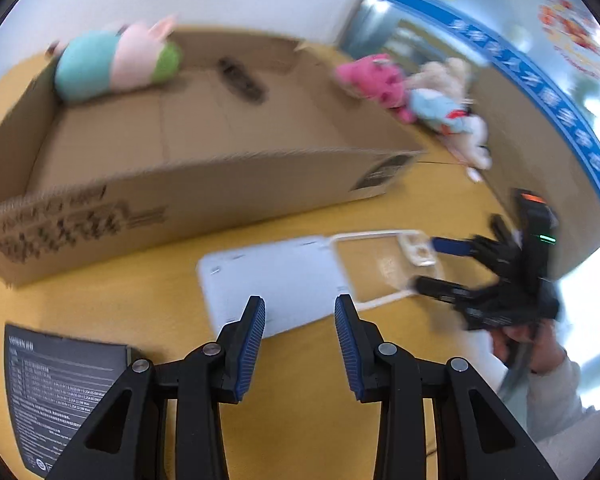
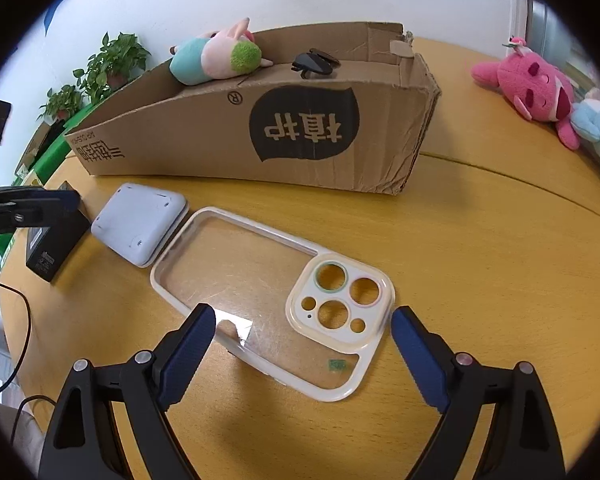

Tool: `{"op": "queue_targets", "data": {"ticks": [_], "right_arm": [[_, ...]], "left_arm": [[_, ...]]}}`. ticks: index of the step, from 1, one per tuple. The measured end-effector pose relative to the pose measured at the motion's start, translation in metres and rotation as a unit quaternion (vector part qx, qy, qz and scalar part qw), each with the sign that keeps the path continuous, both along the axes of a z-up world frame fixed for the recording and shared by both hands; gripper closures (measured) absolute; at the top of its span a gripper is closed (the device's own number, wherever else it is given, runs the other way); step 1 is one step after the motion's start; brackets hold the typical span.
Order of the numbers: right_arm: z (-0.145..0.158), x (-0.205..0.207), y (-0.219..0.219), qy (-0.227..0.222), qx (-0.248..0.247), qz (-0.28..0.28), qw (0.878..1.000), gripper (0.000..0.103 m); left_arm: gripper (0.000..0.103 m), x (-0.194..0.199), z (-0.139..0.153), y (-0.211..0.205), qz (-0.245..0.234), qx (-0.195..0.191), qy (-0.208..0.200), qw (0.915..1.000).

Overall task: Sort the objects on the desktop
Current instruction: 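Close both grippers on the white plastic plate and lift it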

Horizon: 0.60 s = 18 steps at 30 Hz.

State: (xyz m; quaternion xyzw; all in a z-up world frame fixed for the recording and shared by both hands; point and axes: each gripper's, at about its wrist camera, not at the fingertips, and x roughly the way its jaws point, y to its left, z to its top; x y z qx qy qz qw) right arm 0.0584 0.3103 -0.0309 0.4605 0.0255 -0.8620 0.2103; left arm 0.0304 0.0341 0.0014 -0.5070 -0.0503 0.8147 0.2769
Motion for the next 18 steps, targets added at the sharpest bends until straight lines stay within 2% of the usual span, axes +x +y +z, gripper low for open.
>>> {"op": "queue_targets", "data": {"ticks": [4, 6, 8, 12, 18], "right_arm": [[0.019, 0.008, -0.023, 0.026, -0.014, 0.049, 0.998, 0.012], [0.025, 0.012, -0.045, 0.040, -0.010, 0.084, 0.996, 0.012], [0.027, 0.012, -0.072, 0.052, -0.008, 0.116, 0.992, 0.012], [0.014, -0.001, -0.114, 0.038, -0.017, 0.159, 0.986, 0.012], [0.003, -0.014, -0.140, 0.039, 0.038, 0.179, 0.982, 0.013]], "left_arm": [[0.065, -0.018, -0.013, -0.010, 0.030, -0.002, -0.027, 0.9992], [0.062, -0.025, -0.018, -0.013, 0.041, -0.017, -0.029, 0.9986], [0.060, -0.030, -0.019, -0.012, 0.041, -0.037, -0.015, 0.9984], [0.058, -0.035, -0.021, -0.012, 0.039, -0.076, 0.003, 0.9964], [0.060, -0.038, -0.023, -0.043, 0.070, -0.087, -0.015, 0.9936]]}}
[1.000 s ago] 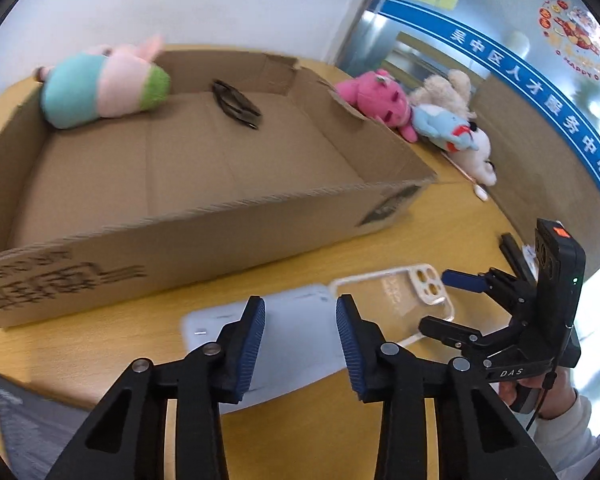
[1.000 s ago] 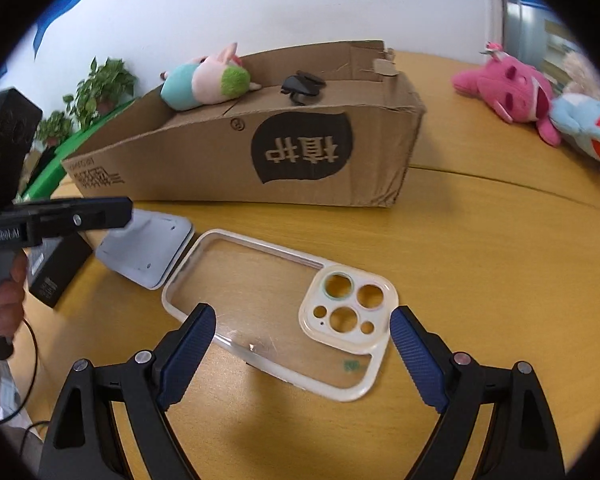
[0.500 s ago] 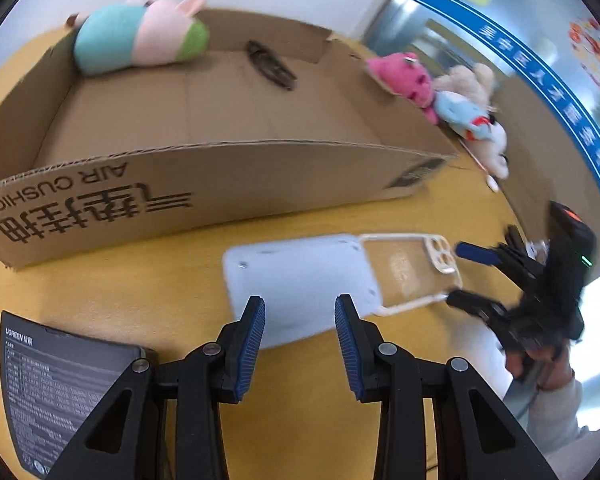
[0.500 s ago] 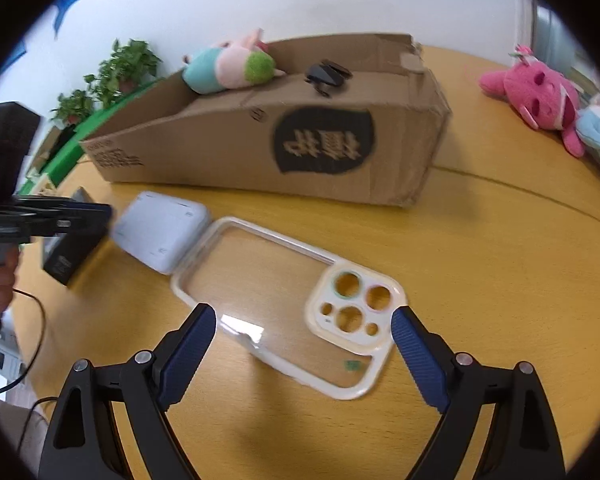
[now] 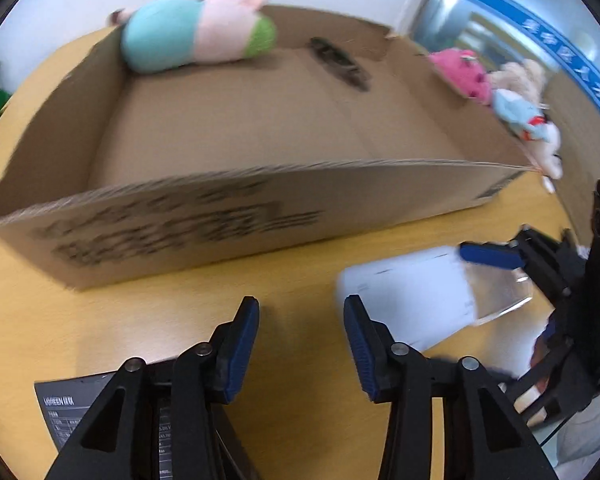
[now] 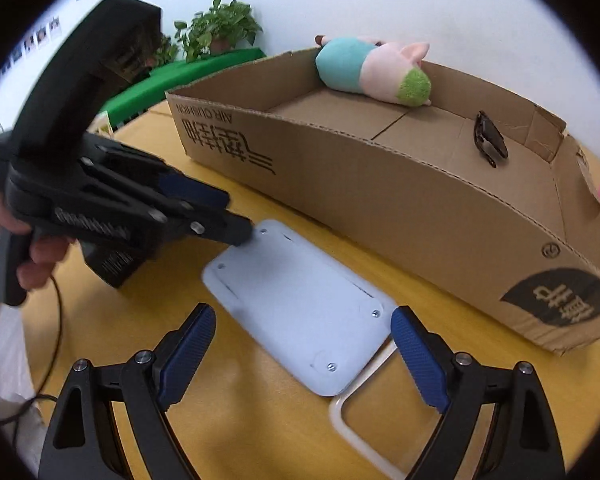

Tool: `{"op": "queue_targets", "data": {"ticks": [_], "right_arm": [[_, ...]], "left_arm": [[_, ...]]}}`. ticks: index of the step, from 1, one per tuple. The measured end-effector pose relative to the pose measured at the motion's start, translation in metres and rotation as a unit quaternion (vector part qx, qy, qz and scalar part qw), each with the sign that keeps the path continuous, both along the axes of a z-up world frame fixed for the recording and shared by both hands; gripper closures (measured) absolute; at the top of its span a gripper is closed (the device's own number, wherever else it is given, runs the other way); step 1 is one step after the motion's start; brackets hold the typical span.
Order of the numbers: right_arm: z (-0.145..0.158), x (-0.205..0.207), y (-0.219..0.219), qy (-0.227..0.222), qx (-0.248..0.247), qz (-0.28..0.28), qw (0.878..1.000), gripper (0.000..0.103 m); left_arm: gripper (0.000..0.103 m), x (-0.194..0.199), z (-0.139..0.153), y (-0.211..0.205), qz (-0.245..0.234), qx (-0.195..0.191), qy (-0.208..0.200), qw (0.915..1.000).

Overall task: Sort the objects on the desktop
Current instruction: 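Close both grippers on the white plastic plate and lift it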

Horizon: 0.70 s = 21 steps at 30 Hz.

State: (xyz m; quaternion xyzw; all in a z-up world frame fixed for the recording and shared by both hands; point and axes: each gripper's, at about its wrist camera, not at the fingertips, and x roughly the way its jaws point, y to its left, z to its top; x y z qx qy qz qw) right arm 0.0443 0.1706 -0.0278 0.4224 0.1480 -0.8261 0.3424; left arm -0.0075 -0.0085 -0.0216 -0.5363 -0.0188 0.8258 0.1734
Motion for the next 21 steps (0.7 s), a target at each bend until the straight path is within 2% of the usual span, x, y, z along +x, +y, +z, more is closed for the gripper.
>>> {"op": "queue_targets", "data": {"ticks": [3, 5, 6, 7, 9, 15, 21], "right_arm": [[-0.007, -0.005, 0.005, -0.002, 0.020, 0.003, 1.000, 0.013], [-0.006, -0.006, 0.005, -0.001, 0.025, 0.008, 1.000, 0.013], [-0.006, -0.007, 0.001, -0.001, 0.027, 0.011, 1.000, 0.013], [-0.005, -0.007, -0.002, 0.000, 0.028, 0.017, 0.999, 0.015], [-0.008, -0.006, -0.007, 0.017, 0.044, 0.015, 0.999, 0.017], [-0.008, 0.003, -0.016, 0.037, 0.039, -0.003, 0.999, 0.018], [0.013, 0.013, -0.019, 0.061, -0.007, -0.015, 0.998, 0.019]], "left_arm": [[0.057, 0.002, 0.003, 0.006, -0.028, 0.063, -0.023, 0.9974], [0.057, 0.001, -0.002, 0.020, -0.054, 0.075, -0.034, 0.9952], [0.055, -0.002, -0.010, 0.026, -0.053, 0.073, -0.048, 0.9948], [0.053, -0.005, -0.015, 0.026, -0.050, 0.088, -0.056, 0.9933], [0.055, -0.007, -0.015, 0.025, -0.042, 0.096, -0.047, 0.9934], [0.059, 0.006, -0.011, 0.016, -0.017, 0.100, -0.027, 0.9945], [0.064, 0.018, 0.020, 0.000, 0.009, 0.103, 0.027, 0.9943]]}}
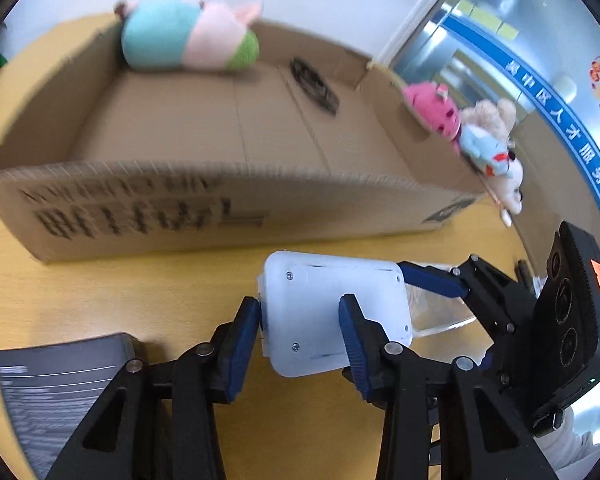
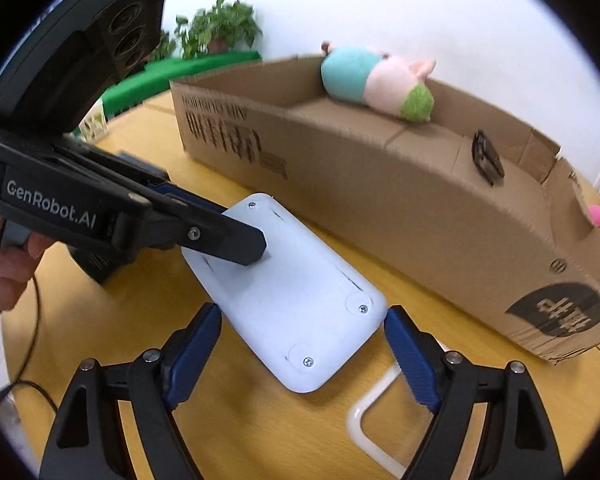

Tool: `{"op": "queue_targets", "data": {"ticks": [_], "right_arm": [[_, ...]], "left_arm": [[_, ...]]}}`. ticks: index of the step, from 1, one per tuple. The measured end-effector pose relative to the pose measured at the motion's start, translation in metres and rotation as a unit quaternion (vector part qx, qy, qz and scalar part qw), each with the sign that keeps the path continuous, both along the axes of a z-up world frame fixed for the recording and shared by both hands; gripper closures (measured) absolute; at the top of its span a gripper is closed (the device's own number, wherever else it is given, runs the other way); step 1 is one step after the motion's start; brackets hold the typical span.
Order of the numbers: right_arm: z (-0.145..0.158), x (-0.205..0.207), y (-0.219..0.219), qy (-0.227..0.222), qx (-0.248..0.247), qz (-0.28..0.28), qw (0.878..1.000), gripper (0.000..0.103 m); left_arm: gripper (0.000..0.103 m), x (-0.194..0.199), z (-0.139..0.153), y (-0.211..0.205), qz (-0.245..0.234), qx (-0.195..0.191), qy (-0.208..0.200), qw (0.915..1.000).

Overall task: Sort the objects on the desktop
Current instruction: 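Close both grippers on the white plastic plate and lift it, then carry the white plate with both grippers down into the box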

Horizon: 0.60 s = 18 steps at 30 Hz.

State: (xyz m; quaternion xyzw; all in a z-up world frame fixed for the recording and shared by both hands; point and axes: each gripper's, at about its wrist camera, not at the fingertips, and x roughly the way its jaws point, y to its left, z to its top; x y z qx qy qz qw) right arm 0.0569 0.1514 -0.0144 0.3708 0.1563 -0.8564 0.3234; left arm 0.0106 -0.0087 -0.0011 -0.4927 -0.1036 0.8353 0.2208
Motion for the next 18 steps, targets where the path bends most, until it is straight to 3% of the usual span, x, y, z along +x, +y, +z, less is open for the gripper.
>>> {"op": "queue_targets", "data": {"ticks": [5, 10, 13, 18], "right_arm": [[0.046, -0.001, -0.005, 0.056, -0.017, -0.001, 0.998, 0.019], [0.093, -0.026, -0.017, 0.104, -0.019, 0.009, 0.994, 0.019], [0.116, -0.053, -0.030, 0.128, -0.016, 0.019, 0.992, 0.019], [0.138, -0.112, -0.057, 0.120, -0.019, 0.041, 0.992, 0.019]], "left_arm": [[0.064, 0.002, 0.050, -0.011, 0.012, 0.012, 0.062, 0.9980], [0.064, -0.024, 0.102, -0.023, 0.018, 0.021, 0.111, 0.9934], [0.064, -0.052, 0.125, -0.038, 0.026, 0.027, 0.129, 0.9909], [0.064, -0.107, 0.140, -0.070, 0.045, 0.021, 0.131, 0.9902]]}}
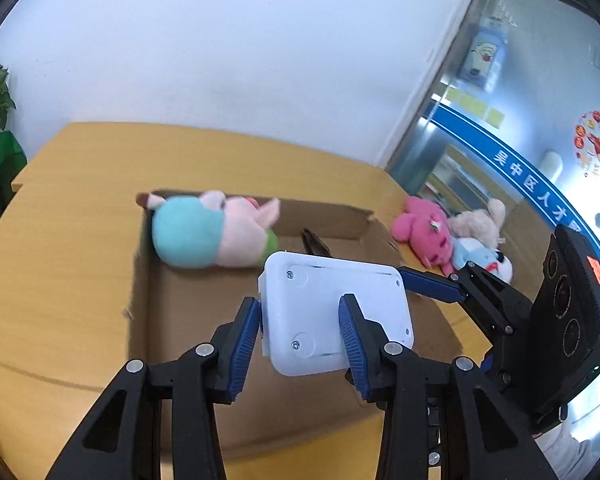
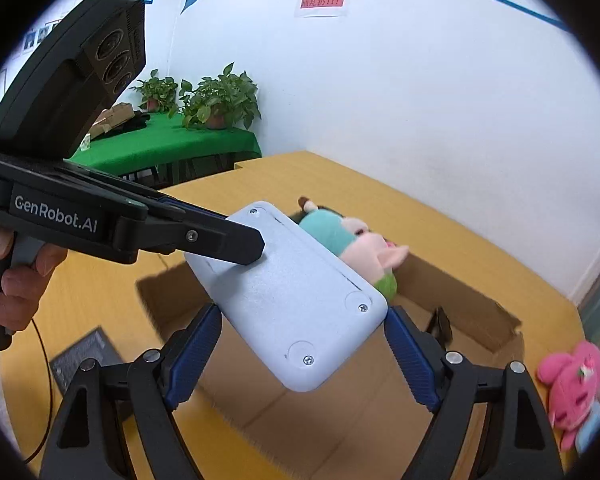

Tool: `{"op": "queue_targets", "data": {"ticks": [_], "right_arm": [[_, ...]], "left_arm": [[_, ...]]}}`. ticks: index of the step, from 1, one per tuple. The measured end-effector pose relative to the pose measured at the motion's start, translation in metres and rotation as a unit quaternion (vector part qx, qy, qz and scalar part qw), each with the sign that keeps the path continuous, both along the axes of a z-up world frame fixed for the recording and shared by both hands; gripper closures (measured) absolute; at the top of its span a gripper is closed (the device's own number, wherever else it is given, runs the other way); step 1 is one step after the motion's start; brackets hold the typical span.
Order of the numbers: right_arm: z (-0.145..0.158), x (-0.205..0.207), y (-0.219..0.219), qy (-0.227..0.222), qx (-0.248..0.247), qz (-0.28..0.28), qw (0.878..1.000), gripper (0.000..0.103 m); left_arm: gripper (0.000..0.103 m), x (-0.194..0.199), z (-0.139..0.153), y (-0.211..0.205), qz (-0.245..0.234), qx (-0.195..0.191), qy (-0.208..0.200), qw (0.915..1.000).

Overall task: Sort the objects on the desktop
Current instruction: 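Carry the white plate with both grippers down into the box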

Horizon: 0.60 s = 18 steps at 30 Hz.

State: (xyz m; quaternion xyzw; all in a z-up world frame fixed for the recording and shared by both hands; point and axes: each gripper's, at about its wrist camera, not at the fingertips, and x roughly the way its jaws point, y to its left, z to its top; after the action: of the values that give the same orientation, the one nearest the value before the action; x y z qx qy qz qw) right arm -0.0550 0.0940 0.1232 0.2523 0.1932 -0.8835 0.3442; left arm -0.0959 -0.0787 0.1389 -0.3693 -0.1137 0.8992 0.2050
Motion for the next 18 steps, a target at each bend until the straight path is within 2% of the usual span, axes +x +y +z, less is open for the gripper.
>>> {"op": "queue_targets", "data": {"ticks": [2, 3, 4, 7, 10, 13, 18], "right_arm": [[-0.001, -0.025, -0.012, -0.013, -0.001, 0.009, 1.000, 0.021], [-0.002, -0.040, -0.017, -0.017, -0.004, 0.006, 1.000, 0.030], [-0.004, -0.054, -0.022, -0.028, -0.007, 0.005, 1.000, 0.031], [-0.018, -0.102, -0.034, -0.068, -0.016, 0.004, 0.998, 0.031], [-0.049, -0.135, -0.042, -0.121, -0.010, 0.000, 0.993, 0.033], [-0.084, -0.147, -0.044, -0.166, -0.006, -0.009, 0.986, 0.034], [-0.112, -0.155, -0.038, -0.225, -0.033, -0.011, 0.974, 0.034]], "left_arm": [[0.065, -0.024, -0.004, -0.010, 0.009, -0.010, -0.017, 0.9998], [0.065, -0.039, -0.010, -0.015, 0.015, -0.017, -0.033, 0.9992], [0.065, -0.053, -0.018, -0.019, 0.009, -0.015, -0.053, 0.9984], [0.068, -0.086, -0.053, -0.024, 0.004, -0.009, -0.111, 0.9938], [0.068, -0.108, -0.089, -0.027, 0.016, -0.011, -0.154, 0.9879], [0.068, -0.118, -0.110, -0.030, 0.030, -0.009, -0.172, 0.9847], [0.068, -0.122, -0.110, -0.024, 0.035, -0.053, -0.167, 0.9839]]}}
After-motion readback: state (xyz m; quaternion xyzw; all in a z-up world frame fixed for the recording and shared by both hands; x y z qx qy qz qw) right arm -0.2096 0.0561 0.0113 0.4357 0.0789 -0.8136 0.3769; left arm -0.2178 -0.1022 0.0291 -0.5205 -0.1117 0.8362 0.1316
